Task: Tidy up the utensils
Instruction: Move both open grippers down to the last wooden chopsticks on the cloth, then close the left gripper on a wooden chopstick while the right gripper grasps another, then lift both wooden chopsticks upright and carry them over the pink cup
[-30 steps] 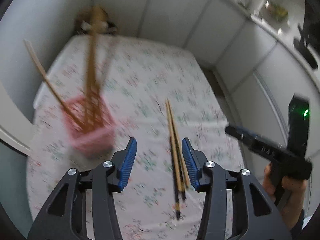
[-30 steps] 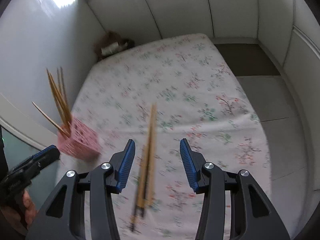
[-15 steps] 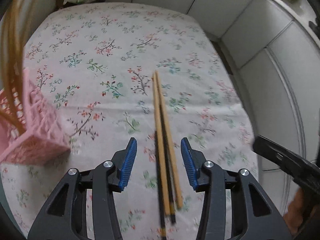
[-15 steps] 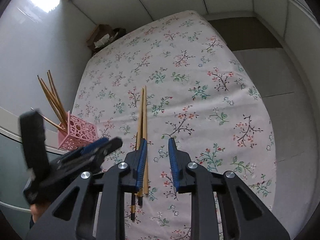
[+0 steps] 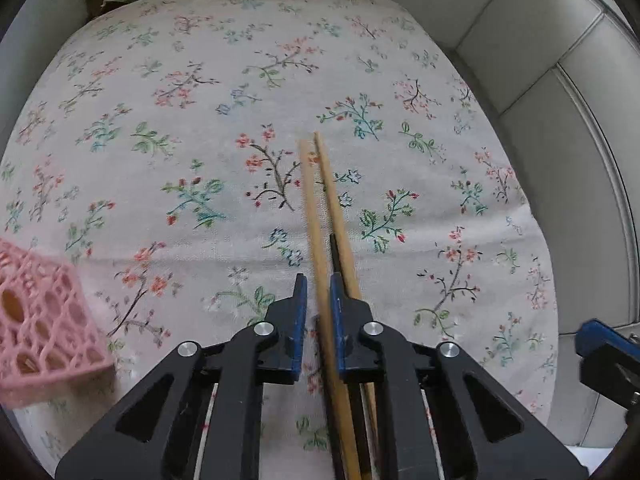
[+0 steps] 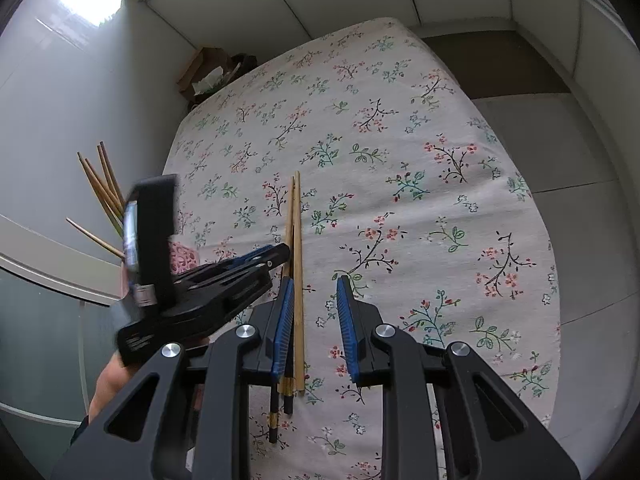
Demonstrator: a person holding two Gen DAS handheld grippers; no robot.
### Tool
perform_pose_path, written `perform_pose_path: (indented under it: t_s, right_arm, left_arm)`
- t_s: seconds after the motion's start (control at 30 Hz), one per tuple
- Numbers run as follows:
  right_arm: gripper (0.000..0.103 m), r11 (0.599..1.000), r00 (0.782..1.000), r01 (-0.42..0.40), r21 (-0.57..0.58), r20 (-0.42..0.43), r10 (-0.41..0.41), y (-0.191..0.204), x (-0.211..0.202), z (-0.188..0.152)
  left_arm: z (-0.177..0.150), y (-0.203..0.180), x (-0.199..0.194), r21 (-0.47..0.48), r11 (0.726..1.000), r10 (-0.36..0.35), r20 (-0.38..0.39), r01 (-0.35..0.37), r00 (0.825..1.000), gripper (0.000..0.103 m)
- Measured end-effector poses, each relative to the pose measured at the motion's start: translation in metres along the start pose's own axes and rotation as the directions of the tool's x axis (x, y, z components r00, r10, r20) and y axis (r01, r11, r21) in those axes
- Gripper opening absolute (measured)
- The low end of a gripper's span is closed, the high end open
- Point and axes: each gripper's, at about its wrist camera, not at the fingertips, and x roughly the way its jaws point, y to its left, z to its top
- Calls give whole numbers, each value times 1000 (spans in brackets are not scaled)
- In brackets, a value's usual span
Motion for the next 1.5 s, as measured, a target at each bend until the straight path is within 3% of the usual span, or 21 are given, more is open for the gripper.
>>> perform_pose_path:
  t_s: [0.2,0.33,0.47,0.53,0.67,0.73,0.9,1.0,1.13,1.27,1.37,1.5]
  right_arm:
    - [24,1000,1000,22,-9,-2,-22,0,2,2]
    - [24,999,999,43,-15,-19,-43,1,10,5]
    - [24,996,996,71,-53,-41,-73,4,23,7]
    - [24,994,994,86,-62,-59,-89,1,31,9]
    - [24,986,986,115,-121,-105,-128,5,57,11]
    - [23,983,985,109,-148,-120,-127,10,68,12]
    - [22,976,979,113,-186,-149,-142,17,92,13]
    - [20,983,981,82,-164,-158,-108,19,101,19]
    - [20,984,982,77,-161,-157,-102,25,115,31]
    - [14,982,978,97,-161,-165,-124,26,132,35]
    - [10,984,977,79,-157,-184,-108,29,140,35]
    - [9,971,969,109,-211,-194,-150,41,146,30]
  left_arm:
    - [8,-1,2,38,999,0,-8,1,1000,8]
    - [12,-11,6,89,995,38,-1,-38,999,9]
    - [11,-7,-3,53,998,15,47,-18,999,6]
    - [12,-3,-26,33,999,-32,121,28,992,6]
    - [5,6,-82,-5,990,-136,239,142,961,6]
    - [-2,6,-103,-2,987,-154,279,161,948,6]
    - [-21,14,-161,-7,981,-174,382,192,908,6]
    - [-35,23,-191,-40,978,-167,442,205,882,6]
    - [-54,29,-213,-48,976,-160,496,211,854,6]
    - [-57,34,-217,-26,977,-172,500,213,849,6]
    - [-55,42,-212,-30,979,-160,496,201,853,6]
    - [-56,47,-208,-43,979,-154,488,200,859,6]
